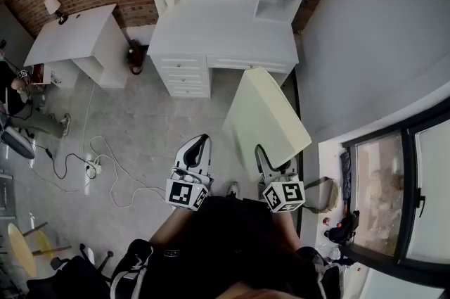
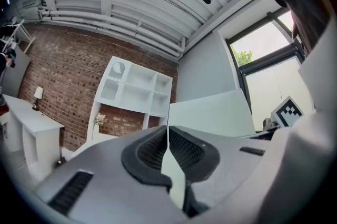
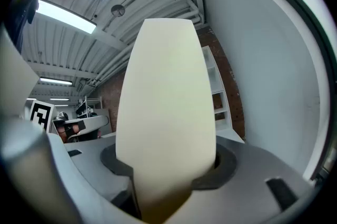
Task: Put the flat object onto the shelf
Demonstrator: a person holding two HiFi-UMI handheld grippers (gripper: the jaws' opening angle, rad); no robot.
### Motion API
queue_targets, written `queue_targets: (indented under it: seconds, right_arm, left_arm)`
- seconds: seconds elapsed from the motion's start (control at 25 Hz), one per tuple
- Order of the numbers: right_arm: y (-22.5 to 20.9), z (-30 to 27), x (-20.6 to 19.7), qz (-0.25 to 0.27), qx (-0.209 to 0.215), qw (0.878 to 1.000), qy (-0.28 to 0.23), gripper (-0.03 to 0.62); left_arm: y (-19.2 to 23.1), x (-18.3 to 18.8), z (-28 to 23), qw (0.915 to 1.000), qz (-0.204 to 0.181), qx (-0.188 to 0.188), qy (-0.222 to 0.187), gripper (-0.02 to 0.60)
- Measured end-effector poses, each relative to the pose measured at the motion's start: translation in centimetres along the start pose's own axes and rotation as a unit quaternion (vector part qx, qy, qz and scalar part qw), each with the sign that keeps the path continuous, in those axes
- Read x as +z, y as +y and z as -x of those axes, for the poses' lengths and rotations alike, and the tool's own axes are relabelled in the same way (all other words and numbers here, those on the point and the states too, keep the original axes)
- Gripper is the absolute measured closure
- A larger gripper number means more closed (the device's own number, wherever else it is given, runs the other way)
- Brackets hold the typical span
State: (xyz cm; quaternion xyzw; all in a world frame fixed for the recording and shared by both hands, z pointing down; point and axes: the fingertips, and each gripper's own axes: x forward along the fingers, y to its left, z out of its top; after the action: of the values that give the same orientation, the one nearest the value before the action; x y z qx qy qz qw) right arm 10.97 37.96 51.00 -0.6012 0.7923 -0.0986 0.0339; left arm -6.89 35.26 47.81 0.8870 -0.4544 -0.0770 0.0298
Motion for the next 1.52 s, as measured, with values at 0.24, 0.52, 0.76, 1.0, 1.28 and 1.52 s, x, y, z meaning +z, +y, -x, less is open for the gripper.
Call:
queue_targets:
  seconds: [0.24,0.52,0.76,1.0,1.28,1.52]
  right_arm:
    - [-0.3,-0.1,0.3,0.001,0.0,1.0,0.002,0.31]
    - [-1.7,0.6,0.3,-0.003,0.006,1.0,0.0,0.309]
    - [-3.3,0.8,0.5,-0.022,0.021,1.0,-0.001,0.309]
    - [-5.8,0.5,-0.1,-0.011,0.035,0.999,0.009,0.306]
    - [-7.8,-1.6,-0.7,-0.015,0.049,0.999,0.019,0.306]
    - [-9.4,-6.5,-1.2,-0.013,0.047,0.998,0.032,0.306]
  left_arm:
    - [-0.3,0.2,-0.5,1.0,0.001,-0.001,-0.001,0.565]
    - [-1.7,-0.2,-1.2,1.0,0.001,0.001,-0.002,0.565]
    - [-2.7,-0.7,-2.2,0.9999,-0.002,0.011,0.0,0.565]
    - [-3.8,-0.9,-3.9,0.9996,-0.011,0.025,0.0,0.565]
    - [-2.9,-2.2,-5.2,0.9984,-0.013,0.053,0.015,0.565]
    - [0.6,-3.4,-9.6,0.9979,-0.002,0.063,0.016,0.565]
